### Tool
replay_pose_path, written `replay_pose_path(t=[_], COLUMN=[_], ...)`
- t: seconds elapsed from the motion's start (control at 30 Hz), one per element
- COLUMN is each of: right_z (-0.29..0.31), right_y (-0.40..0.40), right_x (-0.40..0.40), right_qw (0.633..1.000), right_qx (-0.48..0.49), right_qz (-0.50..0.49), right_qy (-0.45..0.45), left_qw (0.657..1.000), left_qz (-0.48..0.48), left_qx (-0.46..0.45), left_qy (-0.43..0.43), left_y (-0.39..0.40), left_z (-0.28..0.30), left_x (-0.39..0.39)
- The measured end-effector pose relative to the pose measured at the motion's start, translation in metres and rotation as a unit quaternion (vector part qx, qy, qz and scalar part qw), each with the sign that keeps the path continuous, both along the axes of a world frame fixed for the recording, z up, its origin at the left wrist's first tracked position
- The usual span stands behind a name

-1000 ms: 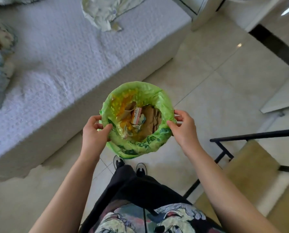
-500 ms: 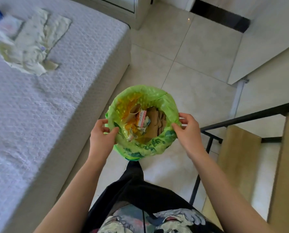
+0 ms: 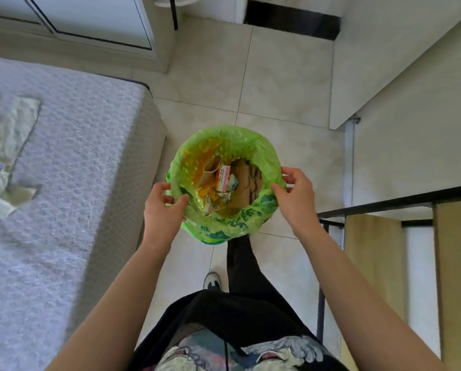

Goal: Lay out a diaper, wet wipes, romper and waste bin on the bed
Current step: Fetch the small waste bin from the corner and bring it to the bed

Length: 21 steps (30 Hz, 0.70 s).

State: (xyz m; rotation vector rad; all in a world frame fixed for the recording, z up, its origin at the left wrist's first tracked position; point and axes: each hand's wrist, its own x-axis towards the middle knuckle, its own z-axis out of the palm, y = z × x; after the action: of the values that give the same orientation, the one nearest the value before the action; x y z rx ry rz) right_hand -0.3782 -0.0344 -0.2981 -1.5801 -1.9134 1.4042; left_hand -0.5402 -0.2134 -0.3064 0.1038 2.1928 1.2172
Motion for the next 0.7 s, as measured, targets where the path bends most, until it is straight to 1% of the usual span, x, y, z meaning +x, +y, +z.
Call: replay_pose_path(t=[0.03, 0.1, 0.2, 0.33, 0.43, 0.7], right_z=[0.003, 0.003, 0.004, 0.011, 0.018, 0.008], right_y=[0.001, 0.089, 0.112, 0.186, 0.236, 0.322], right_x=[-0.001, -0.038, -0.049, -0.08, -0.111, -0.189], right_qw=[1.0, 1.0, 0.999, 0.998, 0.996, 0.994], right_qx=[0.001, -0.003, 0.022, 0.043, 0.059, 0.063], right_qz=[-0.001, 0.004, 0.025, 0.052, 0.064, 0.081], right_qy=[-0.002, -0.009, -0.014, -0.018, -0.022, -0.022], left_qw=[1.0, 1.0, 1.0, 0.998, 0.997, 0.996], left_qz=[0.007, 0.028, 0.023, 0.052, 0.066, 0.084], left_qx=[0.001, -0.01, -0.003, 0.004, 0.014, 0.02], left_qy=[-0.009, -0.01, -0.014, -0.02, -0.023, -0.03], left_y=[0.002, 0.087, 0.108, 0.175, 0.221, 0.303], left_z=[0.003, -0.006, -0.004, 0.0, 0.002, -0.003], left_x=[0.0, -0.032, -0.04, -0.058, -0.082, -0.158])
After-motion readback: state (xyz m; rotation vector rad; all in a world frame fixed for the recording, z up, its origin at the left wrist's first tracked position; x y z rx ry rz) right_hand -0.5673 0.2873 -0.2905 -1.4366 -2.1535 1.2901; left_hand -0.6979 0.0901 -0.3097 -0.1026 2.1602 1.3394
